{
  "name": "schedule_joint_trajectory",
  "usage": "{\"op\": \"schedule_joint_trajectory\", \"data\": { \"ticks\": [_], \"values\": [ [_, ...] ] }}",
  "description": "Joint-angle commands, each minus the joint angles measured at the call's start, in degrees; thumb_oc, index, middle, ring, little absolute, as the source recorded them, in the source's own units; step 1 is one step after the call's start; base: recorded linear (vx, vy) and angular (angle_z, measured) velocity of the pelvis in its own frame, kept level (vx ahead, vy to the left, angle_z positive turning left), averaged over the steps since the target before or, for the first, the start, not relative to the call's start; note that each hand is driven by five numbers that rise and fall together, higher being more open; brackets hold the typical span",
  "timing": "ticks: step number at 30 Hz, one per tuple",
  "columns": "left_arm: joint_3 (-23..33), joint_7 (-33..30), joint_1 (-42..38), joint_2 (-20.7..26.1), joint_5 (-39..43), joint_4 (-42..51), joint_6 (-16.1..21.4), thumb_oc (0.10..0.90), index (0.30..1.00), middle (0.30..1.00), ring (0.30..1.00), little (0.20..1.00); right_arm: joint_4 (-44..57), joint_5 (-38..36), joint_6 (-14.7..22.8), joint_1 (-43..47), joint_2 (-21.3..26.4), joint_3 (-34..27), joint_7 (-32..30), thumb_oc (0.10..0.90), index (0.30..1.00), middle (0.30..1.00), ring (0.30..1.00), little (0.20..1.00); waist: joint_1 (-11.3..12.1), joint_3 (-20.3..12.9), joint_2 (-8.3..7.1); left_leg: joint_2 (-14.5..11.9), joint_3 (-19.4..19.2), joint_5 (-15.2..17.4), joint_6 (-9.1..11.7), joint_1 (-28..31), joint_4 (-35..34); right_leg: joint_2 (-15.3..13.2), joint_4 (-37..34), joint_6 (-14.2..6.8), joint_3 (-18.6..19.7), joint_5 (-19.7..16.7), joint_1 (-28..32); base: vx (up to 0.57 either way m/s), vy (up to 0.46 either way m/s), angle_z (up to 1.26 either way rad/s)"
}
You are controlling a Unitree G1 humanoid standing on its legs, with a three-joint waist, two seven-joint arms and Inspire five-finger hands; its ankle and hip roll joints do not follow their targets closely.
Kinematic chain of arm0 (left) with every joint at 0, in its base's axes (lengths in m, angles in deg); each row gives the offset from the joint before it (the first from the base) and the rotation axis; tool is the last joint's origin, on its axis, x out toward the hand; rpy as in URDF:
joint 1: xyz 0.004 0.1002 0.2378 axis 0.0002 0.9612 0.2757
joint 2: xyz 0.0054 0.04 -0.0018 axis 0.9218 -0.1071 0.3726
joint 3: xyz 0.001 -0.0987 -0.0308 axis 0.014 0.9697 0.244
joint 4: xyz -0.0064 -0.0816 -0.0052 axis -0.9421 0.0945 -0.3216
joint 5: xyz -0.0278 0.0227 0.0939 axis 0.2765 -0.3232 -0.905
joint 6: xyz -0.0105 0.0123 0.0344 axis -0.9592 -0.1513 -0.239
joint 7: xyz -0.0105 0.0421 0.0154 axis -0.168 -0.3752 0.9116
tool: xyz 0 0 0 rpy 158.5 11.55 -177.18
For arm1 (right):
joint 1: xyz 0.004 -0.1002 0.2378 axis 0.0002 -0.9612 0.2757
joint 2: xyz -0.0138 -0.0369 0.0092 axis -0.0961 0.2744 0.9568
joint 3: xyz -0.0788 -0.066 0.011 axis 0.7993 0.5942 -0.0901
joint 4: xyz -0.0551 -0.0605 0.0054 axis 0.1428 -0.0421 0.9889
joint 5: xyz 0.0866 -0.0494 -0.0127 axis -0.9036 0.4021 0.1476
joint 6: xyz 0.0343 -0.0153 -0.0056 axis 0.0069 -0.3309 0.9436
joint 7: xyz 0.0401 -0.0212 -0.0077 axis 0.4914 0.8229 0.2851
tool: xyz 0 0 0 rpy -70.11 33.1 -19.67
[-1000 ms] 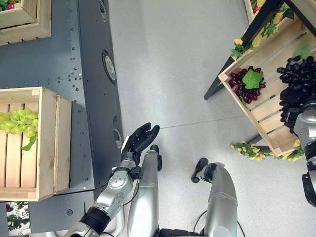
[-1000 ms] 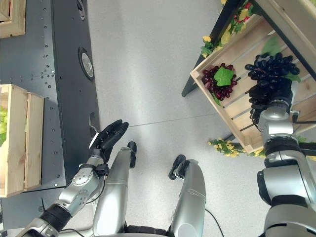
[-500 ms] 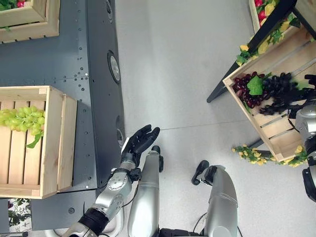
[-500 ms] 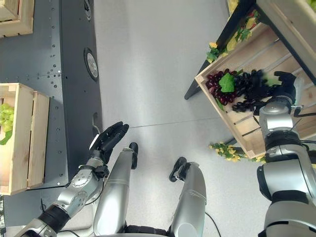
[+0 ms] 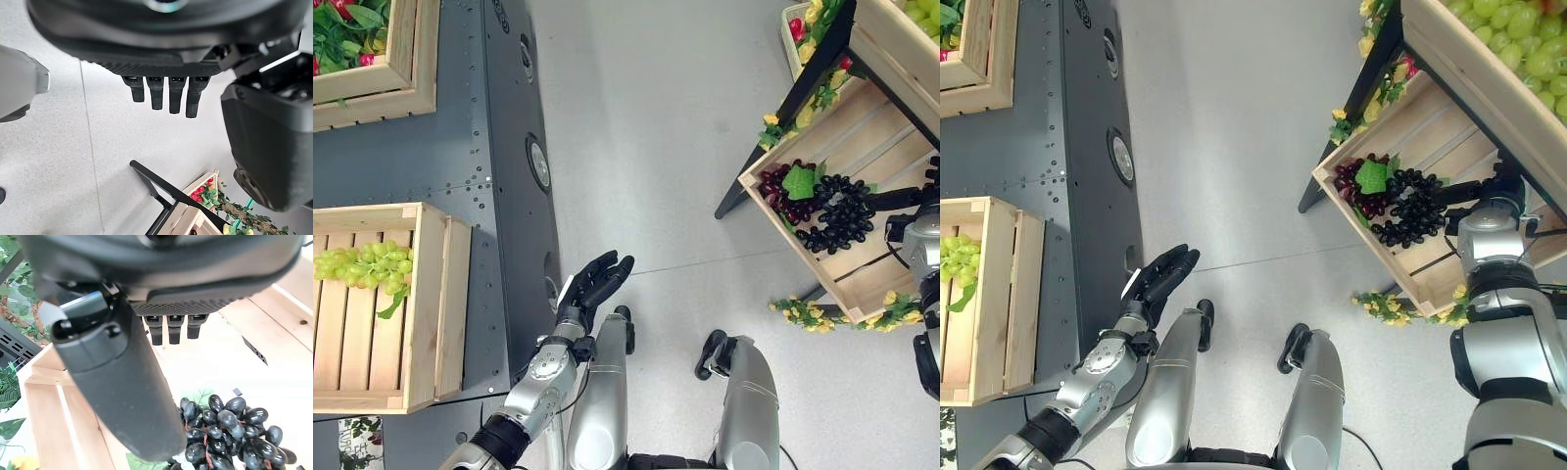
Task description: Pick up the fruits from the basket on one side to the basket on the other side
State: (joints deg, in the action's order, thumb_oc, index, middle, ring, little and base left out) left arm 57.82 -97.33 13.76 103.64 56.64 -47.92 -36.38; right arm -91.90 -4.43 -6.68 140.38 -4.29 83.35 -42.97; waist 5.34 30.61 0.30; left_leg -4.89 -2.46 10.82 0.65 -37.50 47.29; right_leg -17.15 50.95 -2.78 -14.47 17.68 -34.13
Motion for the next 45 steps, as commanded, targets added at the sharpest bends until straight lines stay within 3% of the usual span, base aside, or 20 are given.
{"op": "schedule_joint_trajectory", "data": {
  "ticks": [1,4,8,15,21,26,30,35,45],
  "values": [
    [-0.7,1.1,1.3,-1.7,0.3,6.7,5.1,0.8,0.9,0.9,0.9,0.9,2.2,-2.8,8.1,1.5,7.6,-0.7,2.9,0.8,0.9,0.9,0.9,0.9,0.6,-0.8,1.2,0.7,-6.7,9.9,-5.8,8.2,0.9,2.0,-1.2,4.6,-2.3,-0.7,6.0,0.01,0.023,-0.04],
    [-0.3,1.1,1.3,-2.1,0.0,6.3,5.1,0.8,0.9,0.9,0.9,0.9,5.2,-6.9,11.7,-2.1,5.2,-2.4,6.4,0.8,0.9,0.9,0.9,0.9,0.3,-0.8,0.75,0.7,-6.9,9.8,-5.7,10.7,-0.4,1.8,-2.1,4.5,-2.3,-0.5,8.4,0.01,0.007,-0.01],
    [0.2,0.8,0.2,-2.8,-0.2,5.7,3.8,0.8,0.9,0.9,0.9,0.9,9.4,-6.8,14.0,-7.8,0.6,-3.4,10.4,0.8,0.9,0.9,0.9,0.9,-0.1,-0.8,0.16,0.4,-7.1,9.8,-5.6,14.0,-1.8,1.4,-3.3,4.3,-2.2,-0.4,11.4,0.02,0.007,-0.01],
    [1.2,0.6,-1.1,-4.4,-2.0,2.2,1.1,0.8,0.9,0.9,0.9,0.9,14.5,-8.3,20.3,-18.4,-11.3,-3.6,13.8,0.8,0.9,0.9,0.9,0.9,-0.7,-1.8,-0.2,-0.2,-7.8,9.5,-5.4,21.0,-5.2,0.7,-7.1,3.3,-2.6,-1.0,19.0,0.07,0.001,-0.02],
    [3.6,0.8,-0.4,-4.5,-2.6,0.7,-0.2,0.8,0.9,0.9,0.9,0.9,19.9,-8.7,22.4,-24.5,-18.2,-2.4,13.8,0.8,0.9,0.9,0.9,0.9,-1.1,-3.3,-0.25,-0.3,-8.2,7.8,-4.5,24.9,-9.8,1.4,-11.8,2.4,-2.8,-2.4,23.2,0.06,-0.019,0.0],
    [4.9,1.2,1.3,-4.9,-5.2,0.1,-1.9,0.8,0.9,0.9,0.9,0.9,23.7,-8.9,23.0,-28.7,-21.9,-0.9,14.9,0.8,0.9,0.9,0.9,0.9,-1.0,-4.8,-0.4,0.0,-8.2,5.9,-3.7,28.0,-14.2,2.4,-16.5,1.9,-3.1,-3.6,26.6,0.06,-0.022,0.01],
    [5.3,3.8,3.4,-4.1,-10.7,0.3,-2.3,0.8,0.9,0.9,0.9,0.9,28.5,-13.3,23.6,-34.2,-24.1,-0.3,19.8,0.8,0.9,0.9,0.9,0.9,-1.2,-7.4,-0.36,0.3,-8.3,3.0,-2.6,31.5,-20.7,3.8,-23.4,1.4,-3.6,-5.2,30.4,0.07,-0.005,0.02],
    [6.1,4.4,5.9,-2.9,-16.3,1.1,-3.9,0.8,0.9,0.9,0.9,0.9,32.9,-15.3,25.0,-41.9,-27.6,1.6,25.2,0.8,0.9,0.9,0.9,0.9,-1.0,-12.3,-0.2,1.9,-7.0,-2.0,-1.6,36.9,-32.5,5.6,-34.4,0.1,-4.3,-8.6,35.9,0.08,0.005,0.07],
    [10.6,2.6,11.2,-2.7,-18.0,0.0,-3.5,0.8,0.9,0.9,0.9,0.9,39.6,-17.7,22.1,-50.1,-32.6,3.8,29.8,0.8,0.9,0.9,0.9,0.9,-0.2,-19.0,0.36,3.1,-4.1,-7.6,-0.9,42.5,-46.9,7.4,-46.4,-1.3,-5.6,-13.2,41.0,0.04,0.012,0.14]
  ]
}}
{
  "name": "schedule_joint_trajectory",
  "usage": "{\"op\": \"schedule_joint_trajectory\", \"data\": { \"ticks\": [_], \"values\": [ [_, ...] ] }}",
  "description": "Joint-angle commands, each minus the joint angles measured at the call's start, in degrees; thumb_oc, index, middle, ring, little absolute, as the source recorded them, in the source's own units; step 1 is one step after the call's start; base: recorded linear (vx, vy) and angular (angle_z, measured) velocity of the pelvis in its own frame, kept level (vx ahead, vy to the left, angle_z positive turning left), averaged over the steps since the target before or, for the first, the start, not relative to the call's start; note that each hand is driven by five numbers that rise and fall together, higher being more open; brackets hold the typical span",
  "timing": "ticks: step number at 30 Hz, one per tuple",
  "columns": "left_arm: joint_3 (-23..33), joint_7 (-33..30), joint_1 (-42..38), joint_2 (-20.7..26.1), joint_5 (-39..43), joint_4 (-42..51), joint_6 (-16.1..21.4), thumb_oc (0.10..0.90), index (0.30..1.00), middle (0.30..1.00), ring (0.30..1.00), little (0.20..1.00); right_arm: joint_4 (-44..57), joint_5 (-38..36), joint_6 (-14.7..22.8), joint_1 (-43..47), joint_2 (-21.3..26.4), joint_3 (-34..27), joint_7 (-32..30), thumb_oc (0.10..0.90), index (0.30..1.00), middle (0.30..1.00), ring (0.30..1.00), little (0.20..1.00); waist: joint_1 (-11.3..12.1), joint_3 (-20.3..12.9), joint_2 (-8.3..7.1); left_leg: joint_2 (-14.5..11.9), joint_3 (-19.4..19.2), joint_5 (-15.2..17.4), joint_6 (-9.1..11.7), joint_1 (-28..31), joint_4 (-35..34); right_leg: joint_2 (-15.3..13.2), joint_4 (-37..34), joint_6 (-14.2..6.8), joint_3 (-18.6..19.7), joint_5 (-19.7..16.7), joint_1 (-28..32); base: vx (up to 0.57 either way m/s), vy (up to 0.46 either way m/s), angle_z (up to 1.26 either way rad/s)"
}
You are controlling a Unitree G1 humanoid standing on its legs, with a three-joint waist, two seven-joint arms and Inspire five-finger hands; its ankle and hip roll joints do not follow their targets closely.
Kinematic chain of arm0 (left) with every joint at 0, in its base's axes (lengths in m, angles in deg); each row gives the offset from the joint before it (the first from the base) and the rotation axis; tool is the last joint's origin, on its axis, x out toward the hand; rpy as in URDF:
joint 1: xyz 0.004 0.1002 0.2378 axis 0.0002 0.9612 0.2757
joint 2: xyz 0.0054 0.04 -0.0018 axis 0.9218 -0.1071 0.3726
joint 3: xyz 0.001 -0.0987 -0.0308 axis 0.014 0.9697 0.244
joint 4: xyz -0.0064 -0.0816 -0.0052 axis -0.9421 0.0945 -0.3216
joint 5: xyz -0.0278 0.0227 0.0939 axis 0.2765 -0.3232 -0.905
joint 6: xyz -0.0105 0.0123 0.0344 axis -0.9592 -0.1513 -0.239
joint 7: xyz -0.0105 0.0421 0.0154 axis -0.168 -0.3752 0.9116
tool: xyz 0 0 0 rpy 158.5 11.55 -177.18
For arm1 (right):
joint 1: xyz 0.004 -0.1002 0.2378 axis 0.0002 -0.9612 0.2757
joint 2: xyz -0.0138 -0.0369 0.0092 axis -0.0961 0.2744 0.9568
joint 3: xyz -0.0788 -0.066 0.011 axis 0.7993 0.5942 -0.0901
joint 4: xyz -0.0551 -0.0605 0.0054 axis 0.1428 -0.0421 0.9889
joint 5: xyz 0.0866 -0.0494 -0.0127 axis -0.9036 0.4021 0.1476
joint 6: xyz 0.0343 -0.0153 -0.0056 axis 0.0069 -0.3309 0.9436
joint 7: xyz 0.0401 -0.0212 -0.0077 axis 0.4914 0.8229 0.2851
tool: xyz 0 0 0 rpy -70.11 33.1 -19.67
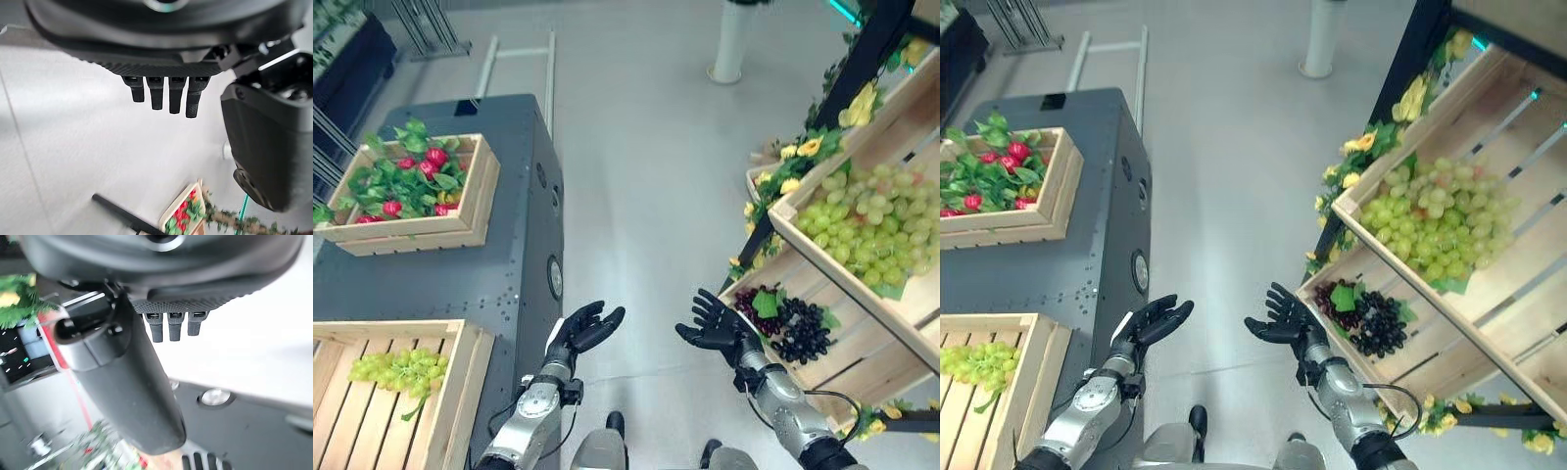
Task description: Pick up the fruits from the basket on one side to the basket on the other side
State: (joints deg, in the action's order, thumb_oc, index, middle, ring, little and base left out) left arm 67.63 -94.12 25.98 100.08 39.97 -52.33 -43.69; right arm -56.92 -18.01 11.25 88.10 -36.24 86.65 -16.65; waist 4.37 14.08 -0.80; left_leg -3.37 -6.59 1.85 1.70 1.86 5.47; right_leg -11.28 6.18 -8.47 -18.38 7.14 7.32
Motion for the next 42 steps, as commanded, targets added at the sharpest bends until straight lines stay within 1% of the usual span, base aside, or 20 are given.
{"op": "schedule_joint_trajectory", "data": {
  "ticks": [1,6,12,17,18,19,21,23,24,25,26,28,29,30,34,35,36,37,39,42],
  "values": [
    [1.3,-0.6,-0.5,0.6,-1.4,4.2,4.0,0.8,0.9,0.9,0.9,0.9,5.1,-4.1,3.7,1.5,-1.4,0.8,3.5,0.8,0.9,0.9,0.9,0.9,0.9,-2.9,1.49,1.6,0.3,1.0,-1.9,3.5,-6.1,1.6,-2.4,4.3,-1.9,-3.0,0.0,0.02,0.02,0.21],
    [2.0,-1.0,0.6,-1.3,-0.5,2.6,4.5,0.8,0.9,0.9,0.9,0.9,6.7,-6.4,-0.5,-0.5,-3.5,3.1,4.4,0.8,0.9,0.9,0.9,0.9,1.5,-4.5,1.58,1.7,1.5,-1.0,-1.5,4.2,-10.5,2.1,-6.2,3.9,-3.0,-4.4,1.4,0.02,0.036,0.13],
    [0.1,-3.1,-0.9,-3.4,1.6,1.5,6.3,0.8,0.9,0.9,0.9,0.9,7.2,-8.6,-3.5,-1.5,-4.1,6.2,4.7,0.8,0.9,0.9,0.9,0.9,2.6,-5.0,1.25,2.3,2.1,-1.2,-1.9,3.3,-10.5,1.2,-7.5,3.2,-4.2,-5.1,1.8,0.02,0.103,0.13],
    [-1.2,-3.3,-1.4,-2.9,-1.6,1.7,6.3,0.8,0.9,0.9,0.9,0.9,6.7,-9.6,-3.4,-0.2,-4.1,7.1,4.1,0.8,0.9,0.9,0.9,0.9,4.3,-4.5,0.62,3.6,4.0,-0.4,-3.2,2.7,-9.3,-0.2,-3.2,3.1,-5.1,-4.2,1.8,0.06,0.138,0.12],
    [-1.8,-4.0,-1.5,-2.2,-4.0,1.9,6.4,0.8,0.9,0.9,0.9,0.9,6.5,-10.2,-3.2,0.3,-4.1,7.2,3.9,0.8,0.9,0.9,0.9,0.9,4.7,-4.3,0.46,4.6,4.7,-0.2,-4.2,2.4,-8.8,-1.5,1.4,2.9,-5.2,-4.7,1.0,0.1,0.178,0.21],
    [-2.4,-4.4,-1.8,-1.7,-5.3,2.0,6.5,0.8,0.9,0.9,0.9,0.9,6.5,-10.4,-3.0,0.8,-4.3,7.2,3.9,0.8,0.9,0.9,0.9,0.9,4.7,-3.9,0.38,5.5,5.5,-0.1,-5.2,2.3,-8.4,-2.5,6.4,2.7,-4.2,-5.6,-0.7,0.1,0.208,0.31],
    [-3.2,-3.5,-2.1,-0.5,-5.8,2.3,6.3,0.8,0.9,0.9,0.9,0.9,7.7,-11.4,-1.3,0.5,-4.0,7.4,3.7,0.8,0.9,0.9,0.9,0.9,3.8,-2.8,0.74,8.1,9.2,0.0,-6.9,2.3,-7.9,-3.7,23.0,3.0,1.0,-7.1,-7.5,0.1,0.136,0.45],
    [-3.0,-1.9,-1.6,0.3,-7.2,2.0,6.0,0.8,0.9,0.9,0.9,0.9,8.0,-12.3,-0.3,0.0,-3.5,7.2,3.6,0.8,0.9,0.9,0.9,0.9,3.0,-2.0,1.19,8.8,11.3,0.0,-7.1,2.9,-7.8,-2.1,27.6,3.8,3.9,-7.3,-11.1,0.11,-0.066,0.61],
    [-2.9,-0.4,-1.5,1.2,-7.4,2.2,5.6,0.8,0.9,0.9,0.9,0.9,9.0,-13.0,0.2,-0.1,-3.3,7.2,2.2,0.8,0.9,0.9,0.9,0.9,1.8,-2.0,1.87,8.6,13.6,-0.9,-6.8,2.3,-7.7,0.8,21.8,5.0,7.0,-8.1,-13.4,0.11,-0.165,0.85],
    [-2.9,-0.2,-1.5,1.3,-7.2,2.3,5.6,0.8,0.9,0.9,0.9,0.9,9.2,-13.0,0.3,-0.2,-3.2,7.2,2.1,0.8,0.9,0.9,0.9,0.9,1.7,-2.0,2.0,8.5,13.9,-1.0,-6.7,2.4,-7.8,1.2,20.8,5.1,7.4,-8.1,-13.5,0.1,-0.242,0.85],
    [-2.5,0.5,-1.9,1.5,-6.2,2.1,5.8,0.8,0.9,0.9,0.9,0.9,9.6,-12.9,0.9,-0.3,-3.0,7.5,2.0,0.8,0.9,0.9,0.9,0.9,1.1,-1.9,2.35,8.0,14.8,-0.6,-6.4,2.2,-7.3,2.4,14.5,5.3,9.9,-8.2,-13.7,0.1,-0.271,0.91],
    [-3.0,0.8,-4.0,1.3,-5.5,0.9,7.5,0.8,0.9,0.9,0.9,0.9,9.2,-13.8,2.4,0.0,-2.4,7.8,1.2,0.8,0.9,0.9,0.9,0.9,-0.9,-2.0,2.74,8.0,17.9,0.3,-6.2,1.4,-6.9,6.3,1.8,4.6,18.8,-8.9,-13.9,0.12,-0.429,0.92],
    [-3.6,1.3,-5.4,1.1,-5.6,0.3,8.5,0.8,0.9,0.9,0.9,0.9,8.0,-14.4,3.4,0.3,-2.6,7.5,0.3,0.8,0.9,0.9,0.9,0.9,-1.9,-2.3,2.48,8.5,20.2,1.0,-6.2,1.1,-6.7,8.3,-1.8,3.6,24.0,-10.0,-14.4,0.13,-0.433,0.9],
    [-3.8,1.2,-5.9,1.0,-5.1,0.0,8.4,0.8,0.9,0.9,0.9,0.9,7.1,-14.1,2.9,0.5,-2.9,7.0,0.2,0.8,0.9,0.9,0.9,0.9,-2.1,-2.3,2.35,8.4,21.1,1.3,-6.1,0.9,-6.4,8.9,-0.6,3.7,24.7,-8.9,-14.4,0.18,-0.462,1.47],
    [-3.5,1.8,-5.0,-2.0,0.1,-0.7,8.3,0.8,0.9,0.9,0.9,0.9,5.1,-15.7,-1.4,0.7,-2.9,5.1,3.1,0.8,0.9,0.9,0.9,0.9,-1.3,-3.7,0.42,6.0,20.0,1.6,-3.9,1.0,-4.2,7.7,-4.4,4.7,20.1,-8.5,-8.9,0.17,-0.354,1.53],
    [-3.7,2.3,-4.3,-3.2,-1.5,0.5,8.7,0.8,0.9,0.9,0.9,0.9,5.1,-15.9,-2.2,-0.8,-2.2,3.7,4.1,0.8,0.9,0.9,0.9,0.9,-1.1,-4.1,-0.56,5.2,18.0,1.7,-3.4,0.0,-2.7,7.3,-7.0,5.2,17.7,-8.7,-6.1,0.15,-0.284,0.86],
    [-3.8,2.4,-4.2,-3.3,-1.8,0.6,8.8,0.8,0.9,0.9,0.9,0.9,5.1,-15.9,-2.3,-1.0,-2.2,3.6,4.1,0.8,0.9,0.9,0.9,0.9,-1.1,-4.1,-0.61,5.2,17.8,1.7,-3.3,-0.1,-2.6,7.2,-7.3,5.2,17.5,-8.8,-5.9,0.09,-0.277,0.58],
    [-5.8,3.7,-4.9,-4.0,-4.9,1.5,8.6,0.8,0.9,0.9,0.9,0.9,4.9,-17.0,-1.5,-1.6,-1.8,2.7,3.1,0.8,0.9,0.9,0.9,0.9,-1.3,-4.7,-1.14,4.2,12.9,1.8,-2.6,-1.4,-1.7,6.8,-9.7,5.6,13.5,-8.8,-4.3,0.02,-0.162,0.37],
    [-8.0,4.9,-6.4,-4.5,-5.6,0.9,8.0,0.8,0.9,0.9,0.9,0.9,3.2,-17.3,-0.2,-1.6,-1.5,1.8,3.3,0.8,0.9,0.9,0.9,0.9,-1.6,-5.1,-1.15,2.4,6.8,1.3,-1.3,-2.2,-1.6,6.1,-11.0,6.0,7.7,-8.0,-2.7,0.02,-0.14,0.7],
    [-8.3,4.3,-6.7,-4.6,-3.6,0.2,7.0,0.8,0.9,0.9,0.9,0.9,2.3,-17.3,-0.1,-1.2,-1.5,1.5,4.4,0.8,0.9,0.9,0.9,0.9,-1.7,-5.2,-0.96,1.8,5.9,1.2,-0.7,-1.9,-1.7,5.8,-10.4,6.6,5.3,-6.6,-2.0,0.05,-0.04,0.86]
  ]
}}
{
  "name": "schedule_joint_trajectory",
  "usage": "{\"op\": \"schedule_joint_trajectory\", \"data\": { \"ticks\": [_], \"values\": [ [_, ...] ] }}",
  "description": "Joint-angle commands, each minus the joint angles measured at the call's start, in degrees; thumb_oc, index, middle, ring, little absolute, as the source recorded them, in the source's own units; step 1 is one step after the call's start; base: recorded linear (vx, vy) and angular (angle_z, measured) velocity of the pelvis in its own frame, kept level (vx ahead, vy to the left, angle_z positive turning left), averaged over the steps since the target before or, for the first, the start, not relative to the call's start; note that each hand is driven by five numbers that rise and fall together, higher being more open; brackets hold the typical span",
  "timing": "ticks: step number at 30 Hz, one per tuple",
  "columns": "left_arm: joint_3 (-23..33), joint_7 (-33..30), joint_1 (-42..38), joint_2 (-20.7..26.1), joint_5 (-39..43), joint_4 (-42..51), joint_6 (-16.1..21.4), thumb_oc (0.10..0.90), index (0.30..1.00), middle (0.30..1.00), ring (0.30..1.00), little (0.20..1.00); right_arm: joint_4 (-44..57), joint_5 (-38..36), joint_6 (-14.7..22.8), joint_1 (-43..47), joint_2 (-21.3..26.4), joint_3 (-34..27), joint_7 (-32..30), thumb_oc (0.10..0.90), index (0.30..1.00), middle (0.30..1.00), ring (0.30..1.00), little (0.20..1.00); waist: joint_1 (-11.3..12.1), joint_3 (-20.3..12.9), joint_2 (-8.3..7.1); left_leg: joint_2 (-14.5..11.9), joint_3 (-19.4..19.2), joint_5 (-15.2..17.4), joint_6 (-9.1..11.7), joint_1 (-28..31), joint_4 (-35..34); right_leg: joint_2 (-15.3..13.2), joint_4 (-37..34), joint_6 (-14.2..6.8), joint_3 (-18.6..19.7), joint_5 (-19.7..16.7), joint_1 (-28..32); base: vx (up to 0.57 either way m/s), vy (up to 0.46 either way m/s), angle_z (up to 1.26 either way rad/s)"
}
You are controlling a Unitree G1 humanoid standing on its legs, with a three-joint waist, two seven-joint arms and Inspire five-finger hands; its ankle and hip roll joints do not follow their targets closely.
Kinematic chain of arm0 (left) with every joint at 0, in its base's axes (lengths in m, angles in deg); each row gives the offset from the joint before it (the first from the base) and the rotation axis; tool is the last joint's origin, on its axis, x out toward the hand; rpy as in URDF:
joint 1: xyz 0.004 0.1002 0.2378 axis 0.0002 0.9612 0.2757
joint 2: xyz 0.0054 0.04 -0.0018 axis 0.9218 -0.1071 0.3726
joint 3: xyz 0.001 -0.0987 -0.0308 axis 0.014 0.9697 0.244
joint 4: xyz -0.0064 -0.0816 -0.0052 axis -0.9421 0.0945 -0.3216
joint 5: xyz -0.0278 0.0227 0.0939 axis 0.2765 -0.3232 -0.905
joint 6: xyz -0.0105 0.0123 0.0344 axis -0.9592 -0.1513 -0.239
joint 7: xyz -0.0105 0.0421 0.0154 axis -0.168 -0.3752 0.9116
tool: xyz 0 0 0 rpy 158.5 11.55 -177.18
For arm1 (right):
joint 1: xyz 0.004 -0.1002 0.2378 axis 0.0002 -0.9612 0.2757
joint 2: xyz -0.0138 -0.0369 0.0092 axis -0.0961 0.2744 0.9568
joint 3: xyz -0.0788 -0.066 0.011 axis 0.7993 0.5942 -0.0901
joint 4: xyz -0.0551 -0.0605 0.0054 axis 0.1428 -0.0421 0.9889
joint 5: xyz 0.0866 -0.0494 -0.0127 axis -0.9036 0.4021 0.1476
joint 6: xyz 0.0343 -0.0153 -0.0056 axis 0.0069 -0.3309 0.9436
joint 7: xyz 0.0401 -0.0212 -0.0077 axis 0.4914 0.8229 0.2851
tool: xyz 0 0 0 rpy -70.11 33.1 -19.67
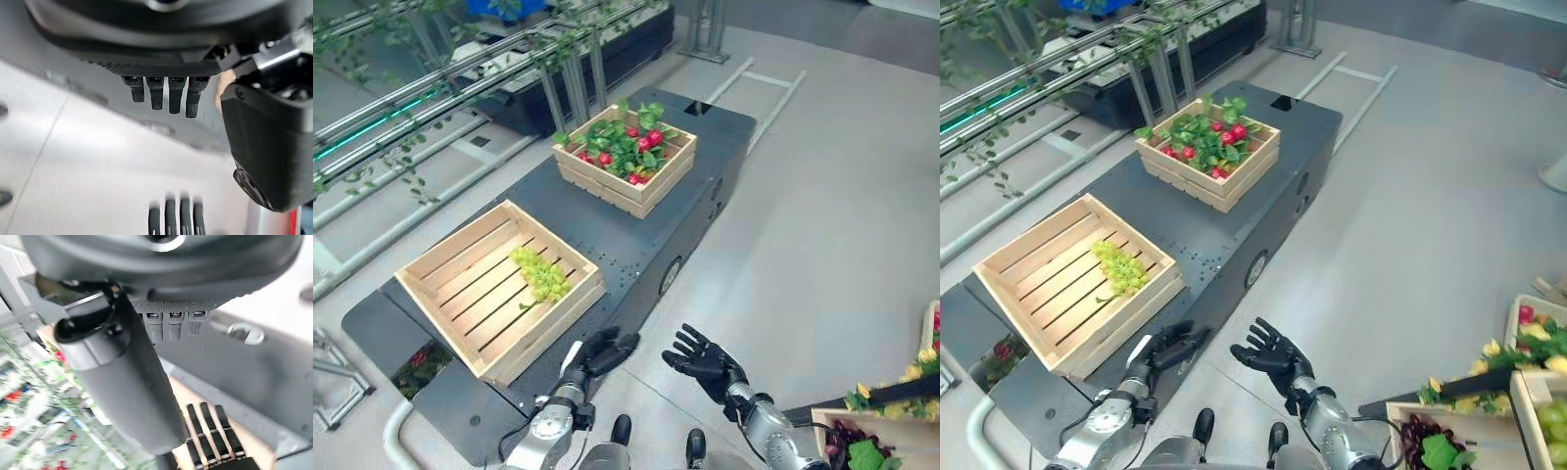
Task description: Pick up the fruits from the basket on one side to the basket on the other side
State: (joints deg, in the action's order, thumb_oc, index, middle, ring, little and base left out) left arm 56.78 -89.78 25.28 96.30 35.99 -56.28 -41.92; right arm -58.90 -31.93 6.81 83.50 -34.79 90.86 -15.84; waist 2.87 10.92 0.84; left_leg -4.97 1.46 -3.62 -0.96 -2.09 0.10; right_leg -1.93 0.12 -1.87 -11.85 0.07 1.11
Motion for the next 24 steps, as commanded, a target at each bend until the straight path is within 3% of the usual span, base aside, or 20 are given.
{"op": "schedule_joint_trajectory", "data": {
  "ticks": [1,5,6,7,9,10,12,15,24],
  "values": [
    [2.7,-0.6,-5.5,-0.6,1.2,4.1,5.5,0.8,0.9,0.9,0.9,0.9,4.3,-3.2,4.2,3.6,-3.0,-2.6,3.8,0.8,0.9,0.9,0.9,0.9,0.1,-2.1,-2.51,3.6,-1.6,6.6,2.0,2.4,3.2,-3.5,-3.9,0.1,-1.5,0.8,4.2,0.03,-0.015,0.58],
    [4.7,-0.5,-3.4,-0.6,5.4,4.5,4.6,0.8,0.9,0.9,0.9,0.9,7.5,-3.6,4.4,2.1,-2.8,-2.3,2.8,0.8,0.9,0.9,0.9,0.9,0.1,-2.0,-2.45,3.3,-2.7,5.5,2.7,3.2,2.1,-3.1,-4.3,0.7,-2.4,1.2,5.7,0.04,0.005,0.26],
    [4.8,0.9,-3.8,-1.0,5.4,4.1,4.0,0.8,0.9,0.9,0.9,0.9,8.2,-4.2,5.9,1.8,-2.9,-2.5,1.8,0.8,0.9,0.9,0.9,0.9,-0.6,-1.8,-2.49,2.2,-7.4,5.2,3.3,3.1,3.3,-3.3,-4.1,0.8,-4.4,1.6,6.4,0.06,0.095,0.67],
    [3.7,3.8,-5.5,-1.8,3.1,3.2,3.5,0.8,0.9,0.9,0.9,0.9,9.0,-5.5,8.8,1.4,-3.7,-2.6,-1.4,0.8,0.9,0.9,0.9,0.9,-2.4,-1.1,-2.41,-1.7,-17.8,3.6,5.2,3.1,4.2,-4.2,-2.5,0.6,-8.6,2.9,7.9,0.04,0.102,0.94],
    [2.1,3.5,-7.5,-2.5,1.9,3.0,3.7,0.8,0.9,0.9,0.9,0.9,9.2,-6.1,10.3,2.0,-4.3,-2.1,-2.0,0.8,0.9,0.9,0.9,0.9,-3.4,-0.6,-2.37,-2.5,-21.3,3.0,5.1,3.7,1.5,-5.1,-1.7,-0.1,-10.6,3.1,8.0,0.01,0.173,1.36],
    [0.7,2.1,-8.5,-2.7,0.2,2.8,4.4,0.8,0.9,0.9,0.9,0.9,8.6,-6.7,11.2,2.3,-4.7,-1.5,-2.1,0.8,0.9,0.9,0.9,0.9,-3.7,-0.6,-1.74,-2.3,-21.1,2.2,5.0,5.4,-2.9,-4.9,-1.6,-0.5,-11.0,3.4,8.1,0.05,0.301,1.4],
    [-0.5,-1.2,-9.9,-2.8,-4.1,1.7,6.3,0.8,0.9,0.9,0.9,0.9,7.4,-8.0,8.5,2.6,-5.5,-1.6,-5.1,0.8,0.9,0.9,0.9,0.9,-3.6,-0.7,-1.27,-1.1,-19.0,1.0,4.7,5.8,-5.0,-5.6,-0.6,-1.7,-11.0,3.1,8.1,0.08,0.308,0.78],
    [-0.1,-1.9,-11.6,-0.6,-4.3,3.8,6.9,0.8,0.9,0.9,0.9,0.9,6.2,-9.4,7.7,1.8,-6.7,-1.9,-3.1,0.8,0.9,0.9,0.9,0.9,-3.3,-0.7,-0.91,-0.5,-18.3,2.6,3.0,7.1,-5.1,-7.1,0.7,-3.2,-11.7,2.7,7.1,0.08,0.202,0.17],
    [2.1,-1.9,-8.4,2.1,-5.2,5.0,5.7,0.8,0.9,0.9,0.9,0.9,6.4,-8.8,7.4,0.9,-8.3,-3.2,-4.0,0.8,0.9,0.9,0.9,0.9,-0.6,0.1,-1.6,2.6,-16.9,4.9,-0.1,7.5,-5.1,-10.7,2.3,-4.7,-12.8,-0.4,6.8,0.09,0.171,0.16]
  ]
}}
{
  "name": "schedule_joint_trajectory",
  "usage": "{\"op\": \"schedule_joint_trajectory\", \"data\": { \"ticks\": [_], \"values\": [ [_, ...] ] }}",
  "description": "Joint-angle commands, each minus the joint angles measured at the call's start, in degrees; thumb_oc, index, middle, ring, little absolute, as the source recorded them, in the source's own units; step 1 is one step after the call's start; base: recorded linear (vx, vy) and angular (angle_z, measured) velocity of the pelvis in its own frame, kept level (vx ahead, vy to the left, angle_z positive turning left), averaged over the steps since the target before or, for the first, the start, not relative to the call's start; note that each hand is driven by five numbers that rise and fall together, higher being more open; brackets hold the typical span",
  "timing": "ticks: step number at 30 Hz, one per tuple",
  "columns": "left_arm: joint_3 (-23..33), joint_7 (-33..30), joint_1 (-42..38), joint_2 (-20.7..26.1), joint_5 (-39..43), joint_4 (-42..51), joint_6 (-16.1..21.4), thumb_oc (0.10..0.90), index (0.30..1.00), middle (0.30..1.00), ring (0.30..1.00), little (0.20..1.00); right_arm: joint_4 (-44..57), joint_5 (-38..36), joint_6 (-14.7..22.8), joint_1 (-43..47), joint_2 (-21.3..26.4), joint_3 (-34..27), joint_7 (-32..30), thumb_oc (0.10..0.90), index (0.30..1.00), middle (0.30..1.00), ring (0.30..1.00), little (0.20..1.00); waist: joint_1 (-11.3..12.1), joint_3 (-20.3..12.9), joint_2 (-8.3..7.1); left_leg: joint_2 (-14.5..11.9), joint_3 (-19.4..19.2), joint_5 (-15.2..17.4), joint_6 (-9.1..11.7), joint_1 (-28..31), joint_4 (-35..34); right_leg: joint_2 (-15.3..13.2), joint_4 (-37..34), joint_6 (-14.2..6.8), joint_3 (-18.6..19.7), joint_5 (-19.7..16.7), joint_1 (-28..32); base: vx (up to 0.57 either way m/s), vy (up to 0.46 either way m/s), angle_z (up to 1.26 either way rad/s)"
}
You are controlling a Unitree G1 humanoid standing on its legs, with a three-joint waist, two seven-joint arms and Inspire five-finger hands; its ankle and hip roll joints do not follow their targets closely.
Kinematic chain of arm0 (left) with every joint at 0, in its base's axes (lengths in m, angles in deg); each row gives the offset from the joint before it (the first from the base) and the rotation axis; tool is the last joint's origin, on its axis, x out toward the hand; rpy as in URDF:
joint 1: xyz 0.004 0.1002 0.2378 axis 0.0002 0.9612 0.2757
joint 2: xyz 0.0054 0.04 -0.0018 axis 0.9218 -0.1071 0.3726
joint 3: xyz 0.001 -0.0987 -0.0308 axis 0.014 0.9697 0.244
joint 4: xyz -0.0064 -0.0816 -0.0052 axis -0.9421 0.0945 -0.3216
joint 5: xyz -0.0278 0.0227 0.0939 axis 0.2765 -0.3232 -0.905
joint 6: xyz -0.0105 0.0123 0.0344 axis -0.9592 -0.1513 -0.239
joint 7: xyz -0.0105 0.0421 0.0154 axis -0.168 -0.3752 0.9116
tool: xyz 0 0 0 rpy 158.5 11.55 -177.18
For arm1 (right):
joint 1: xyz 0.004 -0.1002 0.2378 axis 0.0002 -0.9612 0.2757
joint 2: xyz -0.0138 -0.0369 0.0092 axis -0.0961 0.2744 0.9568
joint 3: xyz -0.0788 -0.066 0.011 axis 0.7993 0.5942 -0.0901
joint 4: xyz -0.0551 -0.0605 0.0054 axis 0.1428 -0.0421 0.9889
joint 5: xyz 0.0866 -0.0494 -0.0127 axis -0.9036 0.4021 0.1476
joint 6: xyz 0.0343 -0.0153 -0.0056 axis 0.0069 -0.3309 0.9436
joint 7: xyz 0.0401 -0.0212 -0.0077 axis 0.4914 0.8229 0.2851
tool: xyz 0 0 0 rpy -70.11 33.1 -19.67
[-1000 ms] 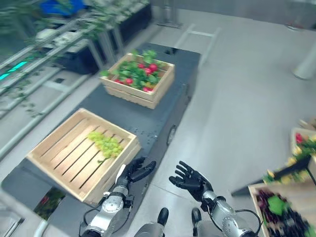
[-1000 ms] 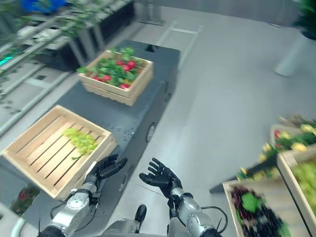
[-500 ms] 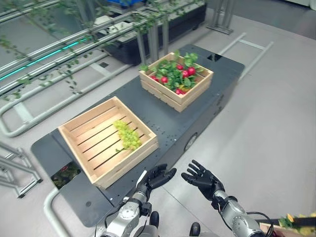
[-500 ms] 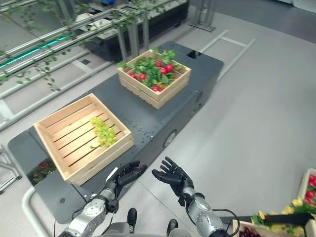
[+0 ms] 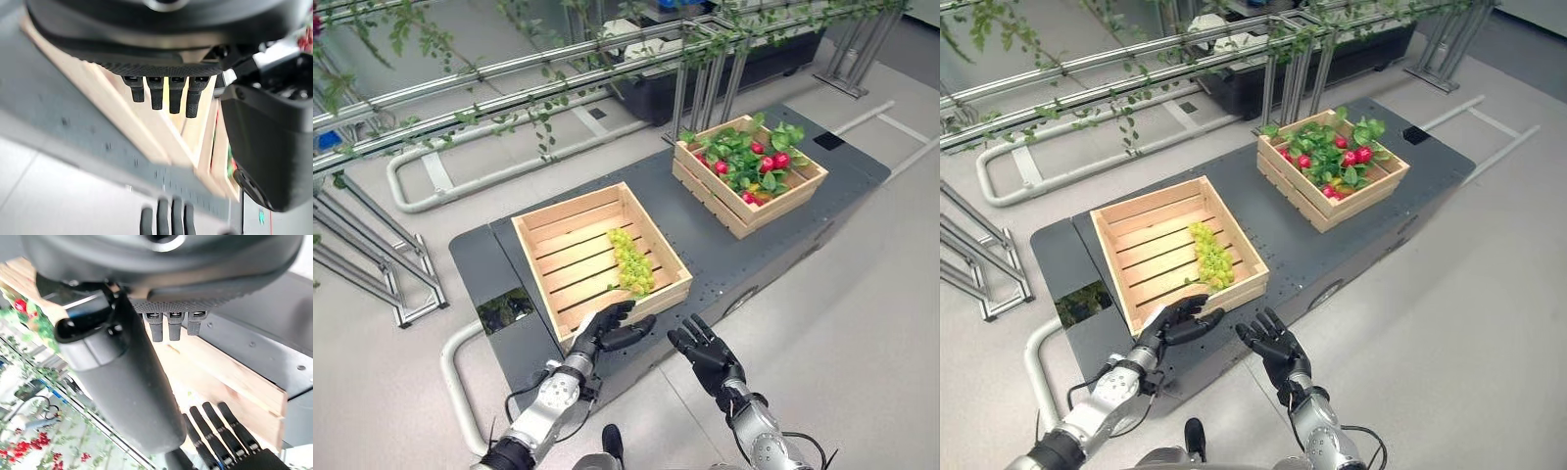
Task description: Pick up the fruits from the basket on one side to the basket on the other side
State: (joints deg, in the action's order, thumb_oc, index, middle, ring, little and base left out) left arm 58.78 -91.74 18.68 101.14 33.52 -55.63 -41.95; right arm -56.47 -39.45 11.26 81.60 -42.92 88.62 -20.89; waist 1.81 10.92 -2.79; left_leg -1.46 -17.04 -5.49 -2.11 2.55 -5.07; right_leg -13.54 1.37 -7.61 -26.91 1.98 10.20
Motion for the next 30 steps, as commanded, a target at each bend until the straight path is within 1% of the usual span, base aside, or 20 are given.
{"op": "schedule_joint_trajectory", "data": {
  "ticks": [1,4,6,7,8,10,12,13,14,15,16,17,18,19,20,22,24,26,28,30],
  "values": [
    [0.2,0.0,-1.6,-2.7,-2.9,4.4,6.0,0.8,0.9,0.9,0.9,0.9,4.0,-1.6,2.8,2.8,-0.3,-1.0,1.1,0.8,0.9,0.9,0.9,0.9,0.5,0.2,2.02,-0.8,1.8,6.8,1.0,2.8,0.1,0.7,1.4,1.0,2.4,-2.4,-2.5,0.06,0.128,0.1],
    [0.2,-0.6,-1.3,-2.5,-5.4,5.0,7.5,0.8,0.9,0.9,0.9,0.9,4.0,-3.6,3.2,2.7,-1.3,-1.1,0.6,0.8,0.9,0.9,0.9,0.9,0.9,0.9,1.87,0.4,3.1,7.3,-0.5,2.1,0.1,0.1,6.9,1.0,3.9,-2.1,-3.9,0.1,0.179,0.11],
    [-0.3,-0.4,-1.6,-2.1,-7.2,5.7,8.2,0.8,0.9,0.9,0.9,0.9,4.4,-4.2,4.5,2.1,-1.7,-1.2,0.4,0.8,0.9,0.9,0.9,0.9,0.5,1.7,2.02,1.7,3.9,7.4,-2.0,1.7,0.1,-1.4,18.7,0.7,6.3,-3.4,-8.0,0.1,0.192,0.13],
    [-0.5,-0.1,-1.6,-2.0,-7.2,5.8,8.1,0.8,0.9,0.9,0.9,0.9,4.7,-4.3,4.6,1.9,-1.6,-1.2,0.4,0.8,0.9,0.9,0.9,0.9,0.4,1.8,2.05,2.0,4.0,7.4,-2.2,1.6,0.1,-1.8,21.2,0.7,7.0,-3.5,-9.2,0.1,0.191,0.23],
    [-0.8,1.4,-1.3,-1.6,-5.3,6.7,7.6,0.8,0.9,0.9,0.9,0.9,5.8,-4.6,4.8,0.9,-1.4,-1.4,0.4,0.8,0.9,0.9,0.9,0.9,-0.4,2.7,2.36,2.4,4.6,7.5,-2.7,1.7,0.1,-2.2,28.8,0.9,8.8,-3.9,-13.0,0.08,0.125,0.22],
    [-0.9,3.0,-0.5,-1.1,-4.9,8.3,7.1,0.8,0.9,0.9,0.9,0.9,6.4,-5.6,4.2,-0.5,-1.2,-1.4,1.0,0.8,0.9,0.9,0.9,0.9,-1.4,3.9,2.62,2.5,5.6,7.7,-2.9,2.4,0.1,-1.8,33.4,1.1,10.5,-4.0,-16.8,0.12,0.052,0.26],
    [-1.1,2.9,-0.7,-0.7,-5.5,9.2,6.9,0.8,0.9,0.9,0.9,0.9,6.4,-6.5,3.6,-0.8,-1.2,-1.4,1.5,0.8,0.9,0.9,0.9,0.9,-2.1,4.4,2.67,2.1,6.6,7.5,-2.4,2.6,0.1,0.2,30.1,1.5,12.0,-3.6,-17.7,0.09,-0.14,0.3],
    [-1.5,2.0,-1.9,0.0,-5.3,10.3,6.9,0.8,0.9,0.9,0.9,0.9,6.3,-7.2,3.9,-0.6,-1.1,-1.1,1.7,0.8,0.9,0.9,0.9,0.9,-2.9,5.1,2.95,1.4,8.0,6.8,-2.0,1.9,0.1,2.9,22.2,2.7,13.9,-3.9,-18.6,0.03,-0.233,0.24],
    [-1.6,1.5,-2.5,0.1,-5.2,10.5,6.9,0.8,0.9,0.9,0.9,0.9,6.2,-7.1,4.1,-0.5,-1.1,-1.0,1.9,0.8,0.9,0.9,0.9,0.9,-3.1,5.3,3.02,1.3,8.4,6.8,-1.9,1.8,0.1,3.2,19.3,2.8,14.4,-4.1,-18.5,0.0,-0.37,0.43],
    [-1.8,-0.3,-5.2,0.0,-4.0,10.3,7.5,0.8,0.9,0.9,0.9,0.9,5.5,-7.2,5.2,1.2,-1.0,-0.6,2.2,0.8,0.9,0.9,0.9,0.9,-3.0,6.3,2.92,0.6,8.7,7.0,-1.3,1.0,0.1,3.1,8.7,2.5,15.4,-6.1,-17.7,-0.01,-0.358,0.58],
    [-1.8,-0.4,-6.8,-0.6,-1.5,10.1,8.1,0.8,0.9,0.9,0.9,0.9,5.0,-6.9,5.8,2.9,-1.1,-0.3,1.8,0.8,0.9,0.9,0.9,0.9,-3.0,6.8,2.66,0.3,8.8,7.6,-0.9,0.5,0.1,3.0,1.8,1.9,16.9,-8.8,-17.2,-0.01,-0.34,0.69],
    [-1.7,-0.2,-7.0,-0.8,-1.0,10.0,8.0,0.8,0.9,0.9,0.9,0.9,4.8,-6.6,5.8,3.2,-1.2,-0.3,1.7,0.8,0.9,0.9,0.9,0.9,-3.0,6.8,2.62,0.2,8.9,7.6,-0.9,0.3,0.1,3.0,0.9,1.8,17.4,-9.3,-17.3,0.08,-0.4,0.79],
    [-1.0,2.6,-7.3,-1.1,2.7,9.7,9.6,0.8,0.9,0.9,0.9,0.9,3.8,-6.5,6.7,4.2,-1.3,-0.6,0.2,0.8,0.9,0.9,0.9,0.9,-3.2,6.4,2.56,-0.7,10.3,7.7,-0.5,-0.1,0.1,4.2,1.1,1.8,19.6,-6.7,-16.3,0.08,-0.255,0.62],
    [-1.0,2.6,-7.3,-1.1,2.7,9.7,9.6,0.8,0.9,0.9,0.9,0.9,3.8,-6.5,6.7,4.2,-1.3,-0.6,0.2,0.8,0.9,0.9,0.9,0.9,-3.3,6.4,2.56,-0.7,10.3,7.7,-0.5,-0.1,0.1,4.2,1.1,1.8,19.6,-6.6,-16.3,0.26,-0.464,0.8],
    [1.1,4.6,-5.2,-3.0,6.6,11.7,10.7,0.8,0.9,0.9,0.9,0.9,4.7,-6.5,5.0,4.1,-1.6,-1.3,-0.5,0.8,0.9,0.9,0.9,0.9,-2.5,5.4,2.02,-2.1,9.5,6.1,0.4,0.5,0.1,4.5,1.6,1.8,16.4,-4.9,-13.4,0.28,-0.332,0.9],
    [2.6,11.0,-3.1,-3.2,11.6,14.3,11.5,0.8,0.9,0.9,0.9,0.9,6.3,-5.4,5.7,3.1,-1.0,-1.6,1.0,0.8,0.9,0.9,0.9,0.9,-2.2,5.1,1.64,-2.8,8.9,5.6,0.9,1.2,0.1,4.7,1.4,2.0,14.8,-4.0,-11.8,0.25,-0.267,0.75],
    [3.0,21.0,-0.6,-3.9,19.2,17.3,14.8,0.8,0.9,0.9,0.9,0.9,6.2,-5.4,5.1,2.5,0.3,-3.1,0.9,0.8,0.9,0.9,0.9,0.9,-2.0,3.9,1.21,-4.0,8.2,5.2,2.1,2.2,0.2,5.5,-0.7,3.0,13.5,-3.1,-8.6,0.28,-0.203,0.11],
    [3.1,22.8,-0.7,-4.3,22.9,18.8,14.7,0.8,0.9,0.9,0.9,0.9,5.4,-5.4,4.7,2.7,0.4,-3.7,0.0,0.8,0.9,0.9,0.9,0.9,-2.0,3.4,1.3,-4.2,8.5,5.0,2.5,2.6,0.1,5.8,-1.8,3.3,13.1,-2.9,-7.2,0.23,-0.114,-0.08],
    [5.6,28.0,-0.9,-5.4,34.0,21.2,13.6,0.8,0.9,0.9,0.9,0.9,4.4,-4.4,3.8,2.5,0.4,-5.1,-0.5,0.8,0.9,0.9,0.9,0.9,-2.0,2.6,1.77,-4.3,8.7,5.2,3.0,3.3,0.1,5.9,-3.1,3.9,12.1,-2.5,-5.4,0.21,-0.043,-0.1],
    [7.6,30.2,-0.9,-6.5,40.2,22.6,13.0,0.8,0.9,0.9,0.9,0.9,4.3,-3.7,3.4,2.0,0.3,-5.6,-0.8,0.8,0.9,0.9,0.9,0.9,-2.2,2.2,2.17,-4.3,8.8,5.3,3.3,3.5,0.1,5.9,-3.5,4.1,11.8,-2.3,-4.8,0.14,-0.001,-0.1]
  ]
}}
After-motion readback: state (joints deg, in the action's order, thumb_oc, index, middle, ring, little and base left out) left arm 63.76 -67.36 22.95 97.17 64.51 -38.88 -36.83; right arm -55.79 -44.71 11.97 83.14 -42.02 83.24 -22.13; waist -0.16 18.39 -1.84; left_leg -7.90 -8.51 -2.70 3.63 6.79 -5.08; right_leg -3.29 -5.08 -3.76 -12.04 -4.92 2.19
